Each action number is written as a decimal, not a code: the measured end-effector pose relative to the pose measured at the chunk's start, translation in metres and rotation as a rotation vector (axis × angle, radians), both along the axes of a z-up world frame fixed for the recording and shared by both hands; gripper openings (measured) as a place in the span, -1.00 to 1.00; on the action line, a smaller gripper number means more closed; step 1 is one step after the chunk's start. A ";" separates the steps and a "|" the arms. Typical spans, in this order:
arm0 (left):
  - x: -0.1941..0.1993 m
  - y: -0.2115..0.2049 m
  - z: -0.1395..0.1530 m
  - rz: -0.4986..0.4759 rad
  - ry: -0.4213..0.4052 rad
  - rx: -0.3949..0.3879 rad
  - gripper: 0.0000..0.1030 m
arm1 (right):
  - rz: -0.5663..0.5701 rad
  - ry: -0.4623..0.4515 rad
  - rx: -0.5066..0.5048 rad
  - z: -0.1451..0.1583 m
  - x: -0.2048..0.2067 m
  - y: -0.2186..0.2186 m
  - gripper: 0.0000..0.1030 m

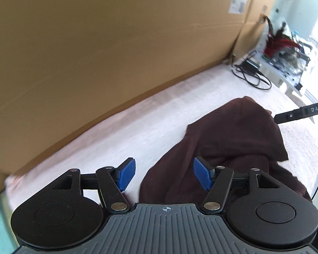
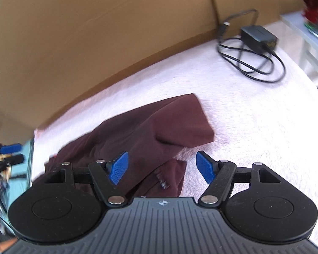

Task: Fold clothes

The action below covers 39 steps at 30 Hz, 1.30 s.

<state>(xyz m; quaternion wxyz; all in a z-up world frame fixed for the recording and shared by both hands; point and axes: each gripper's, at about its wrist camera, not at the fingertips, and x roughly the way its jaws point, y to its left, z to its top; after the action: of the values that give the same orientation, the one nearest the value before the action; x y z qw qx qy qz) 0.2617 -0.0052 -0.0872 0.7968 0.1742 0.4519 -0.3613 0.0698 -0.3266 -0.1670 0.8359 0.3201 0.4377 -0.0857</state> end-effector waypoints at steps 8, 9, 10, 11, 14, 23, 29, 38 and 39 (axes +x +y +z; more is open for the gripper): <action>0.044 -0.088 -0.050 -0.160 0.121 0.035 0.48 | -0.149 0.019 0.080 -0.018 0.010 -0.022 0.45; 0.047 -0.096 -0.057 -0.172 0.132 0.051 0.48 | -0.149 0.022 0.083 -0.019 0.012 -0.022 0.45; 0.050 -0.103 -0.063 -0.185 0.151 0.064 0.48 | -0.150 0.024 0.087 -0.020 0.014 -0.023 0.45; 0.052 -0.108 -0.069 -0.195 0.168 0.074 0.48 | -0.148 0.026 0.088 -0.022 0.016 -0.023 0.45; 0.054 -0.116 -0.081 -0.219 0.210 0.088 0.48 | -0.160 0.037 0.102 -0.026 0.021 -0.026 0.46; 0.054 -0.122 -0.101 -0.189 0.222 0.099 -0.04 | -0.232 0.054 0.269 -0.050 0.034 -0.040 0.29; 0.061 -0.093 -0.084 -0.082 0.226 0.004 -0.58 | -0.030 0.006 0.128 -0.018 0.062 -0.018 -0.80; 0.053 -0.023 -0.033 0.089 0.177 -0.182 -0.26 | 0.362 -0.264 -0.073 0.102 0.130 0.053 -0.82; 0.050 -0.014 -0.028 0.101 0.182 -0.205 -0.25 | 0.399 -0.289 -0.085 0.112 0.136 0.062 -0.82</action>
<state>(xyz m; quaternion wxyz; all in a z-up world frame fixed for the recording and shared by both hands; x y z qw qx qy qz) 0.3114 -0.0189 -0.1149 0.7834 0.0354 0.4910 -0.3794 0.2058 -0.2651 -0.0551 0.9028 0.2008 0.3641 0.1097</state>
